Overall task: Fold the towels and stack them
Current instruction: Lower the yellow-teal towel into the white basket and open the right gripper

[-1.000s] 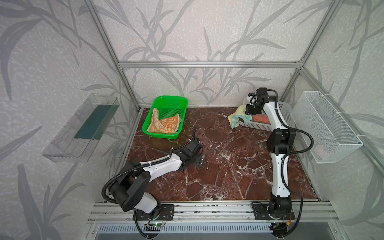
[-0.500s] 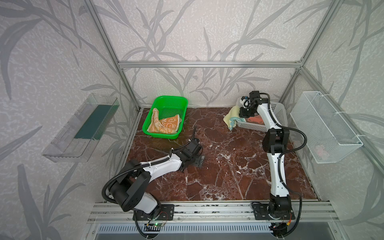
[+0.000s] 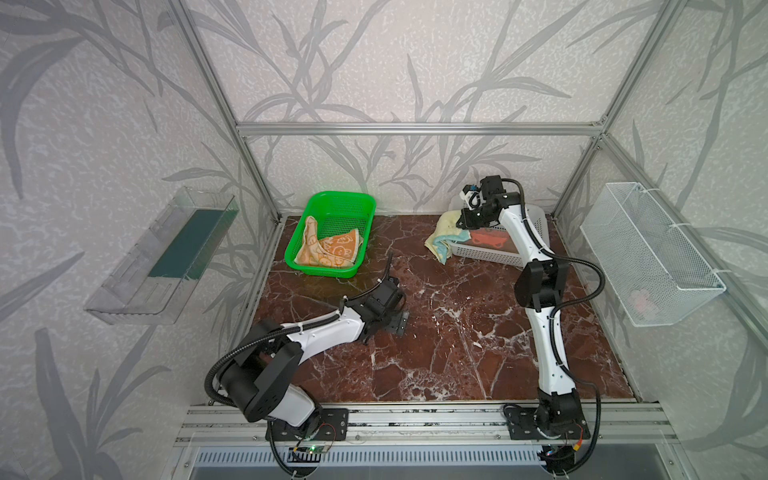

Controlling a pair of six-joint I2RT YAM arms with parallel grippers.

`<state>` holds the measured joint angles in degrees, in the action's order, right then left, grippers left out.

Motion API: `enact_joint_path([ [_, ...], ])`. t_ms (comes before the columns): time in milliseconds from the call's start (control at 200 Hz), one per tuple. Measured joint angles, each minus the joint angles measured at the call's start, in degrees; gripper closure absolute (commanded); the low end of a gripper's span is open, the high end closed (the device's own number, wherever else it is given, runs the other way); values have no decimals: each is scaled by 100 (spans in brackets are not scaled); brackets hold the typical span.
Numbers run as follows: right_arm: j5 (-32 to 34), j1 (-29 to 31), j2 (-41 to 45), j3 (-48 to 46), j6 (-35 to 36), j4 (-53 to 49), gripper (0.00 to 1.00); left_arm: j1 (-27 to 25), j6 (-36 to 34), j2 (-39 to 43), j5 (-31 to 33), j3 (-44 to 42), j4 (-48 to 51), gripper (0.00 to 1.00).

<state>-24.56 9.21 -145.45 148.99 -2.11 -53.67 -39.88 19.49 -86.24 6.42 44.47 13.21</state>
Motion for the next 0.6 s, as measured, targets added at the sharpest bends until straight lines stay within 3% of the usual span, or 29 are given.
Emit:
enact_joint_path([
  [600, -50, -162, 909, 302, -39, 160, 100, 0, 26, -22, -15, -122, -63, 7],
])
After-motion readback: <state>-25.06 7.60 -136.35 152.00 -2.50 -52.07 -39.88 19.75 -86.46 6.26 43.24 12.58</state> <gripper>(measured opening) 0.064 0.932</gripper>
